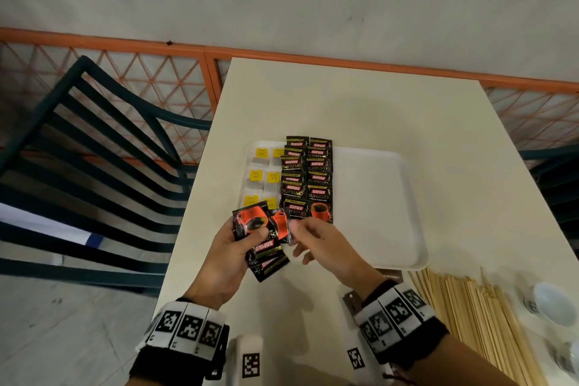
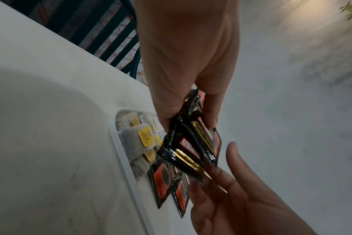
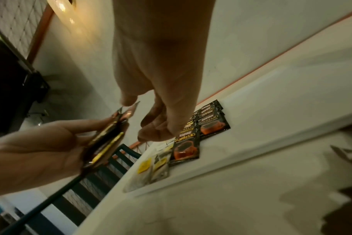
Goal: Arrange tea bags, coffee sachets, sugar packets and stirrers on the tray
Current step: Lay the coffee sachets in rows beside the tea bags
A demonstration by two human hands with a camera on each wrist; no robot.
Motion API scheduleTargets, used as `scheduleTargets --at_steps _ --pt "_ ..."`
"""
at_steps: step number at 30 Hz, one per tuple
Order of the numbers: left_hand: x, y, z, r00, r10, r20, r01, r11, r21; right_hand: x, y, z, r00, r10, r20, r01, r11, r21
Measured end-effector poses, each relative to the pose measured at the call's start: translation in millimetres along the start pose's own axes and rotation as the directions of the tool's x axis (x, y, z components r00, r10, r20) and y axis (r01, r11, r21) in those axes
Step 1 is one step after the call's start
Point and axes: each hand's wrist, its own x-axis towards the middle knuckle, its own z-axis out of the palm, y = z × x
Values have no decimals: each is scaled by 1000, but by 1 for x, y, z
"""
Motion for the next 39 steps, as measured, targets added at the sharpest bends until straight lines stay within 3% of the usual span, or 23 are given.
scheduleTargets --at_steps 3,14,15,17,19,22,26,29,34,39 --pt "2 -3 11 1000 19 16 -19 1000 14 -6 1 0 999 -44 15 43 997 68" --pt "7 -14 16 1000 -12 -23 11 999 -44 -7 1 -19 997 21 -79 18 890 456" --pt "7 -14 16 1000 -7 -22 6 1000 -19 -8 2 -20 998 -1 -57 23 921 388" --pt "8 -13 16 999 9 -31 -7 999 47 -9 4 -23 996 -92 -11 93 994 54" --pt "8 -11 15 999 29 -29 -25 990 135 -8 8 -26 978 -209 -22 195 942 -274" --pt "8 -11 15 1000 19 7 -20 969 245 -5 12 -32 942 -328 -65 267 854 -448" --pt "7 -18 15 1000 -10 -23 16 971 239 0 23 -37 983 -186 6 177 925 -337" --pt "8 -22 8 994 -16 -108 31 989 142 6 33 -45 989 -62 -135 41 987 -154" --pt "6 -19 -2 988 -31 -154 38 998 41 20 40 -55 930 130 -342 -114 991 68" --pt "6 -18 -2 989 -49 -142 51 999 15 31 44 -52 890 161 -426 -162 986 36"
